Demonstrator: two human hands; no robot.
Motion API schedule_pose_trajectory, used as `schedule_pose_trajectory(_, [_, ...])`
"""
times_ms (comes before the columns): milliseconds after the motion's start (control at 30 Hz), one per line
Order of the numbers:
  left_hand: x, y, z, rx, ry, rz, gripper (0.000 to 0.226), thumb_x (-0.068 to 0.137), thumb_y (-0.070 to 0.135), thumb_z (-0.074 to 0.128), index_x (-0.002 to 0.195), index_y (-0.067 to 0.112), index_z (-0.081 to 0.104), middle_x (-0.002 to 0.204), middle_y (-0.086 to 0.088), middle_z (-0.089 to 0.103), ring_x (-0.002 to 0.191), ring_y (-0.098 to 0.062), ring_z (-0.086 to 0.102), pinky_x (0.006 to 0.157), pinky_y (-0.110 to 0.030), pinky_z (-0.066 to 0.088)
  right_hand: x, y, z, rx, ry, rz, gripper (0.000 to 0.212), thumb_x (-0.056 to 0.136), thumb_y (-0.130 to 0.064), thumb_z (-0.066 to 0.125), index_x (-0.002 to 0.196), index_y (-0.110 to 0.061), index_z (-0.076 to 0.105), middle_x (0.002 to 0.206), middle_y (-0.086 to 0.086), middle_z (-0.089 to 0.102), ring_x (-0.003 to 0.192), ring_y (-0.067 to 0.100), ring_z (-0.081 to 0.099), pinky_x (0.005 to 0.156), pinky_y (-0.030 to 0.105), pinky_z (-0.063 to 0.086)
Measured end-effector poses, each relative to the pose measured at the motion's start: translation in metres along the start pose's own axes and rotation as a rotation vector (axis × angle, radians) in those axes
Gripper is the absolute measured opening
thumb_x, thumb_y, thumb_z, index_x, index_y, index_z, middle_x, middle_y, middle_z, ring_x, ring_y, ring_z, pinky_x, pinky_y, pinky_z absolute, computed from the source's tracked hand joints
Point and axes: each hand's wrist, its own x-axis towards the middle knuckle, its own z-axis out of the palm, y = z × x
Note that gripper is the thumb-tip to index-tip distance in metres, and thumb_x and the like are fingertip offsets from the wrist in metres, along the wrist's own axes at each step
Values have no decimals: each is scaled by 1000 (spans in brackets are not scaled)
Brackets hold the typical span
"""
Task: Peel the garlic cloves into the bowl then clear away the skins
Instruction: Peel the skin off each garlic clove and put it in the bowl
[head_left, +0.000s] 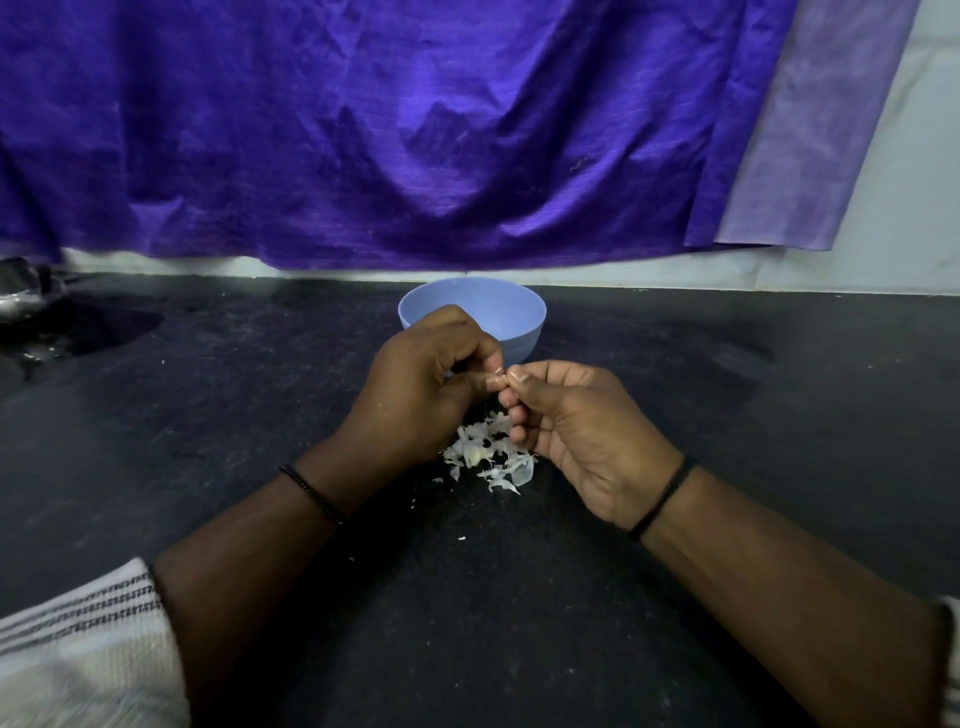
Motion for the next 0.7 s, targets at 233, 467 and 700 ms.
schedule_pose_trajectory(233, [-2, 1, 9, -2, 141, -36, 16, 81, -4, 73, 82, 10, 65, 83, 7, 56, 77, -5, 54, 67, -11, 40, 0, 1, 2, 109, 18, -17, 11, 96, -7, 60, 95, -4, 70, 71, 1, 68, 59, 6, 56, 56, 21, 50])
schedule_pose_trajectory(467, [-2, 2, 11, -16, 152, -47, 16, 83, -3, 72, 84, 10, 63, 85, 6, 54, 76, -7, 52, 68, -11, 38, 0, -3, -1, 70, -23, -33, 11, 93, -5, 62, 95, -11, 72, 82, 5, 67, 66, 8, 54, 59, 22, 48])
schedule_pose_trajectory(700, [-1, 0, 8, -99, 157, -95, 17, 83, 0, 73, 83, 13, 63, 83, 9, 53, 71, -4, 50, 63, -15, 41, 3, -9, -10, -183, -87, -216, 13, 90, -1, 67, 100, -8, 70, 85, 7, 75, 69, 8, 62, 60, 23, 53])
